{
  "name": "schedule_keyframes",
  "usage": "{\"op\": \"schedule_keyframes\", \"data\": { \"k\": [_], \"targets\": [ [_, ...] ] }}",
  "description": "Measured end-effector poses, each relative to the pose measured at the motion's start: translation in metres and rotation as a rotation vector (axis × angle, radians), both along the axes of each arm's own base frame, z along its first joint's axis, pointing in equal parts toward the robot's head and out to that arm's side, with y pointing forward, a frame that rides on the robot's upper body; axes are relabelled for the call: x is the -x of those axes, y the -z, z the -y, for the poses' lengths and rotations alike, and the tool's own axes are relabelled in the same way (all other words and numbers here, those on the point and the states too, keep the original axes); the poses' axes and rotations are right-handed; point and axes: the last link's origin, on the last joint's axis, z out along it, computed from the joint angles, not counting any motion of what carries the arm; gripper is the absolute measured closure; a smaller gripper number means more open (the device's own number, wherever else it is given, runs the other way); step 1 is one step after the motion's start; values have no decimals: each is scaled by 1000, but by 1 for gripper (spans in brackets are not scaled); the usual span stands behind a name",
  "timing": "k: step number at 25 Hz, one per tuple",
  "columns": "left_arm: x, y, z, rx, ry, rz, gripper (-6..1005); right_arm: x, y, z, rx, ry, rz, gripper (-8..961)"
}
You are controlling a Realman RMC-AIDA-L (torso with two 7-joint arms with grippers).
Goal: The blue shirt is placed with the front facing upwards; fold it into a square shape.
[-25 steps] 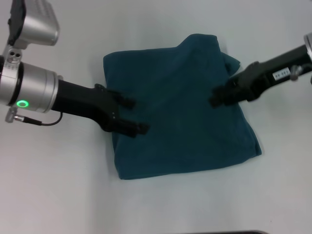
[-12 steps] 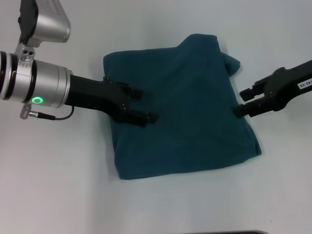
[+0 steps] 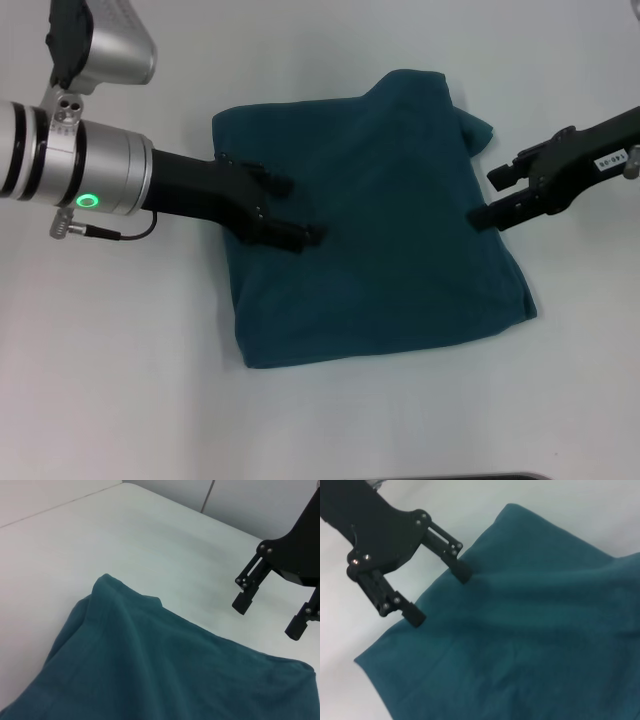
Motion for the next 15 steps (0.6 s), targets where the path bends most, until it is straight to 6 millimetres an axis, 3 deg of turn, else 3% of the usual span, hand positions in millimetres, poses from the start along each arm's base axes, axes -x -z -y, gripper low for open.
{"op": "schedule_keyframes", "data": {
  "k": [2,15],
  "targets": [
    [0,1,-1,-2,-2,-8,157,1,1,-1,-6,6,-4,176],
    [1,6,-1,1,-10,-16,149,4,4,-4,-23,21,-12,131]
  ]
}}
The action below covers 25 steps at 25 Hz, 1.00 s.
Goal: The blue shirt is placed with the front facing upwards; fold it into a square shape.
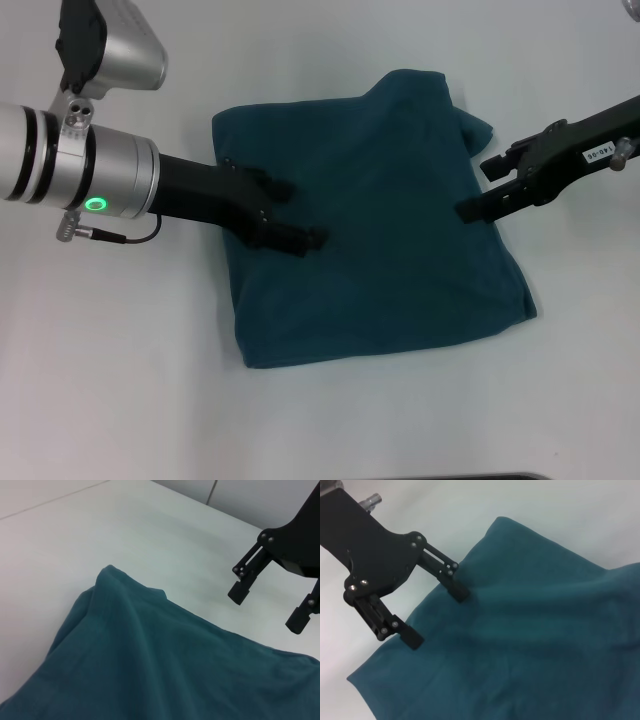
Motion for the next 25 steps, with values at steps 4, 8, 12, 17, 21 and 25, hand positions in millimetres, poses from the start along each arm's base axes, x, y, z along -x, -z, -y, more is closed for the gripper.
{"op": "schedule_keyframes", "data": {
  "k": [4,8,12,17,21,25],
  "targets": [
    [0,0,0,0,-2,-1,148,0,0,-1,-5,3,0,100],
    [0,0,0,0,-4,-1,148,1,0,-1,-4,1,0,67],
    [2,0,0,-1,-8,-1,148,1,1,-1,-4,-1,-1,34],
    [3,-1,0,-7,-11,-1,149,2,2,-2,-7,-1,-8,38],
    [4,0,0,-9,-10,-2,149,2,4,-2,-4,2,-14,38],
    [4,0,1,-10,-13,-1,148,1,7,-3,1,6,-17,38]
  ]
}}
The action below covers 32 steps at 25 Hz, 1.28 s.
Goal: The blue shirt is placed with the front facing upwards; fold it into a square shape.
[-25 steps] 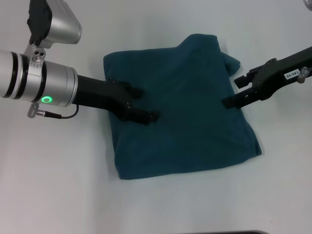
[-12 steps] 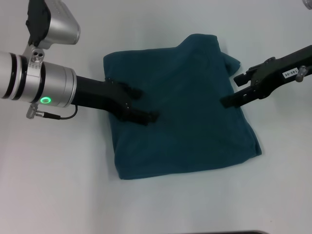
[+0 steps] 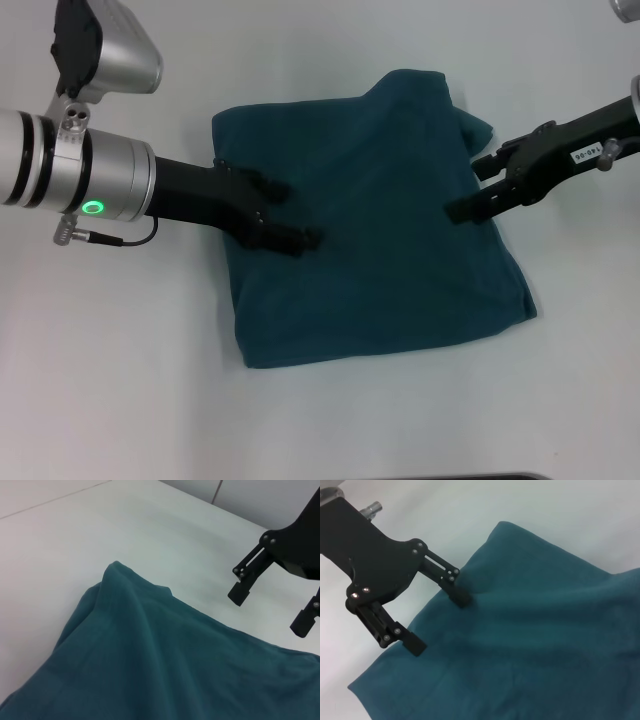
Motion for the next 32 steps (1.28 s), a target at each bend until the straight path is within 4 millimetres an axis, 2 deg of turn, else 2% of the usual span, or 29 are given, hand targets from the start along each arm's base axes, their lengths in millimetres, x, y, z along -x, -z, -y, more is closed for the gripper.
{"op": "schedule_keyframes", "data": {
  "k": [32],
  "targets": [
    [4,-2,5,-13,-17,48,156,0,5,-1,-27,-8,-57,38]
  ]
}}
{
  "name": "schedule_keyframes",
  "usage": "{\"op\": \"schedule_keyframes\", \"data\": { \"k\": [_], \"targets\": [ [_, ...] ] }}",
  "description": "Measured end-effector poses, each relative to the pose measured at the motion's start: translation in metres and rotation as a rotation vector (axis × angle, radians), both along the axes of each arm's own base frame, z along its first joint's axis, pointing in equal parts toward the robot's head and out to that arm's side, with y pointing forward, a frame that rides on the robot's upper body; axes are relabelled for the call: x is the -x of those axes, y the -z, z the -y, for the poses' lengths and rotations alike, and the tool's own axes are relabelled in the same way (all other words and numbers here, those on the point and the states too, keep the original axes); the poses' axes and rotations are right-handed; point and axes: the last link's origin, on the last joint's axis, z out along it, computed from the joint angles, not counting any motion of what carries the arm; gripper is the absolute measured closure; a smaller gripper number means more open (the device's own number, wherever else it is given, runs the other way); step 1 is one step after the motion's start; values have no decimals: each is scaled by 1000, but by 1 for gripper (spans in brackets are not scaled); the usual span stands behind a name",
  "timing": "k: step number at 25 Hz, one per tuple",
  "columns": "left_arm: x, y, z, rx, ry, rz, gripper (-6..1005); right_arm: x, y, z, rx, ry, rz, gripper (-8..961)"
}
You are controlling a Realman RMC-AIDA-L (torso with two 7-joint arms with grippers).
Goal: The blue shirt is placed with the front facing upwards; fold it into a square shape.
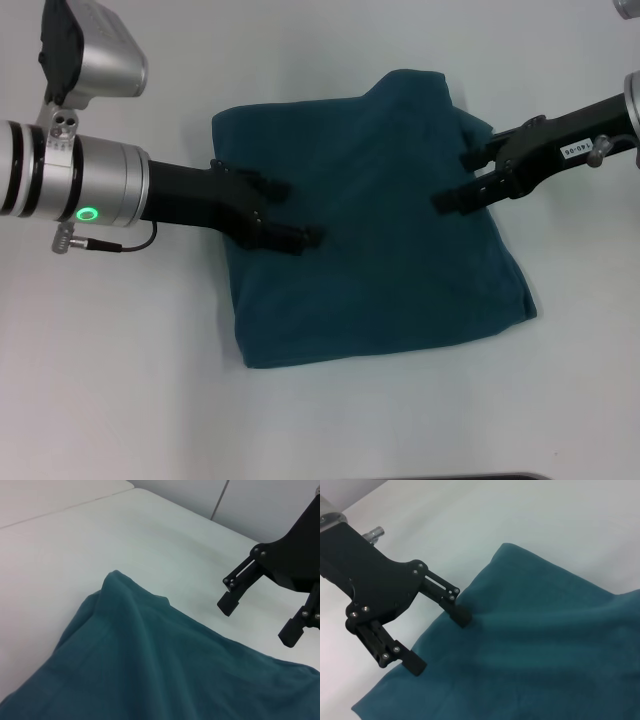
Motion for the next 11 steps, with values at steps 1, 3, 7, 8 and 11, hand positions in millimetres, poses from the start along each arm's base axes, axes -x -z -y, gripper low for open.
{"op": "schedule_keyframes", "data": {
  "k": [1,3,7,8,11],
  "targets": [
    [0,0,0,1,0,0,156,0,0,0,0,0,0,38],
    [0,0,0,2,-2,0,156,0,0,0,0,0,0,38],
    [2,1,1,3,-4,-1,157,-1,1,1,5,4,-2,38],
    [2,1,2,3,-5,-1,157,-1,2,1,7,5,-3,38],
    [2,1,2,3,-7,-1,157,-1,2,1,9,7,-4,38]
  ]
}}
